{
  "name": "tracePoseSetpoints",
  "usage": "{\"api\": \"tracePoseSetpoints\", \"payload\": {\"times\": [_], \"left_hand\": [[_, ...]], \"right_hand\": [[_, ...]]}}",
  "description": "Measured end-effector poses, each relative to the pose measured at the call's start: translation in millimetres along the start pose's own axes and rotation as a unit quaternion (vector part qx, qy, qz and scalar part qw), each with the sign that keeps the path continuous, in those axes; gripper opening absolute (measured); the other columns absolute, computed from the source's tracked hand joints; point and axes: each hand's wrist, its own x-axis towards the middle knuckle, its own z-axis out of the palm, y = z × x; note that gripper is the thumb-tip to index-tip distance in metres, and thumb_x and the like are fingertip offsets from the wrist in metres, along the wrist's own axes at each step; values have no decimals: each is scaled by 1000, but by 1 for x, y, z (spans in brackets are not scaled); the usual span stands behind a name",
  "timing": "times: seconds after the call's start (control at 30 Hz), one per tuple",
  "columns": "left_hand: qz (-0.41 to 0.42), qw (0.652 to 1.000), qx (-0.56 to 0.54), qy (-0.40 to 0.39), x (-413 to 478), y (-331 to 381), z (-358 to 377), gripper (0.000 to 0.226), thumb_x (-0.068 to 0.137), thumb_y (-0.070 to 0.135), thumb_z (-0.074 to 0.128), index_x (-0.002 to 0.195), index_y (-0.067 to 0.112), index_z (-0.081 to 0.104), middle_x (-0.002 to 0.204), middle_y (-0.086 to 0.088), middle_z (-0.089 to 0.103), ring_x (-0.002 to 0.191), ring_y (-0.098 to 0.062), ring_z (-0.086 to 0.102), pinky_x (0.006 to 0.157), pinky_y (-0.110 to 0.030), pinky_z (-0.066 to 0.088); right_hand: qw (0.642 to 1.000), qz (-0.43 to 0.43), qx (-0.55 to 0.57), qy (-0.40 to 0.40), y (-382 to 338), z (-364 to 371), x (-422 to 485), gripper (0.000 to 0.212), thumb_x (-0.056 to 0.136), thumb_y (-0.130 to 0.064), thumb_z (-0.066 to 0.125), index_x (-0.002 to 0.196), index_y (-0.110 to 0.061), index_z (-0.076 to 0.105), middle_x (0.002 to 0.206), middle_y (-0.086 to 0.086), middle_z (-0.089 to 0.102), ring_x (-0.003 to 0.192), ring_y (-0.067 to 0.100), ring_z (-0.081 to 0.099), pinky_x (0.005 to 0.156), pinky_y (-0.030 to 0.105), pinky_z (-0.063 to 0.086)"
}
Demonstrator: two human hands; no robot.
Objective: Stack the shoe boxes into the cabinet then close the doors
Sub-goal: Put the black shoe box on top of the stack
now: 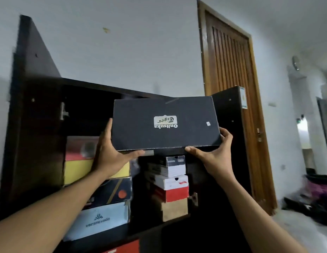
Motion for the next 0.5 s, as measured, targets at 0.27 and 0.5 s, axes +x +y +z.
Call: {"api": "tracePoseSetpoints", "payload": {"times": [0.27, 0.5], "left_hand": [[-61, 992, 41, 99, 30, -48, -27, 118, 58, 35, 94, 154, 23, 26, 151, -2, 42, 137, -18, 41, 115, -38, 35], [-88, 979, 70, 172, 72, -91, -32, 102, 62, 29, 94, 145, 13, 36, 132, -4, 59, 117, -20, 58, 101, -32, 45]], "right_hand": [[996, 45, 80, -18, 51, 120, 35, 112, 48, -57, 94, 142, -27, 41, 137, -6, 50, 125, 8, 51, 105, 30, 44], [990, 75, 121, -8, 102, 198, 58, 67, 70, -26, 90, 123, -20, 50, 103, -22, 57, 92, -9, 58, 88, 17, 48]]}}
